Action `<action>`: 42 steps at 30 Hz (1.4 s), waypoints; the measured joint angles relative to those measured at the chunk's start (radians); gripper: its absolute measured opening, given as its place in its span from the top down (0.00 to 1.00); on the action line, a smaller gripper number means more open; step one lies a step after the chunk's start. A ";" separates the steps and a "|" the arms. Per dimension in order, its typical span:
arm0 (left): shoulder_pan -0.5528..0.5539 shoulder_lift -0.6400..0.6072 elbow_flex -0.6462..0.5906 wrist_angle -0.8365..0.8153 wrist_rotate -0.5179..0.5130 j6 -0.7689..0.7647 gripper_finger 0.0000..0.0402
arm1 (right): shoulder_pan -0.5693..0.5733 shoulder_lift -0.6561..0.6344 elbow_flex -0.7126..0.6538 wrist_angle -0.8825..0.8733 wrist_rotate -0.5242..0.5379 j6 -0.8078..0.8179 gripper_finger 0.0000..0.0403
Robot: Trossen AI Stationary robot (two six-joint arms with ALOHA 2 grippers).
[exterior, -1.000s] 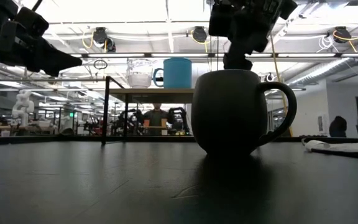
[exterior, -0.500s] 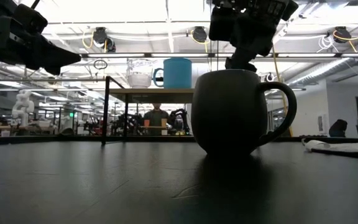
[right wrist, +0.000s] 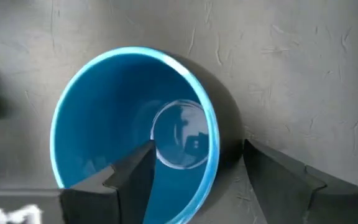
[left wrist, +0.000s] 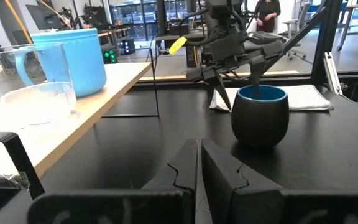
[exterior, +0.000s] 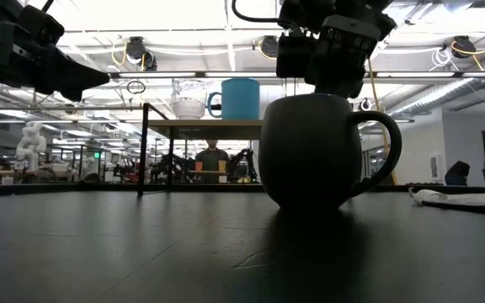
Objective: Stack small to large cups/mugs on shelf
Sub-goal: Put the black mug on the shelf
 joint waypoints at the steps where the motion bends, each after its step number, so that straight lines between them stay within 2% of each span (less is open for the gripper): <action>1: 0.000 0.000 0.000 0.000 0.000 0.000 0.94 | -0.003 0.000 0.000 0.006 0.000 -0.005 0.44; 8: 0.000 0.000 0.000 0.000 0.000 -0.002 0.94 | -0.017 -0.008 0.000 0.051 -0.053 -0.016 0.63; 16: 0.000 0.000 0.000 -0.006 0.005 -0.003 0.94 | -0.018 -0.006 -0.002 0.039 -0.052 -0.034 0.91; 19: 0.000 0.000 0.000 -0.007 0.006 -0.003 0.94 | -0.017 -0.006 -0.002 0.046 -0.061 -0.041 0.97; 28: 0.000 0.000 0.000 -0.010 0.018 -0.003 0.94 | -0.026 -0.007 0.015 0.014 -0.050 -0.050 0.97; 37: 0.000 0.000 0.000 -0.034 0.019 -0.005 0.94 | -0.025 -0.011 0.183 -0.132 0.005 -0.175 0.97; 42: 0.000 0.000 0.000 -0.038 0.029 -0.011 0.94 | -0.025 -0.079 0.214 -0.140 0.028 -0.241 0.97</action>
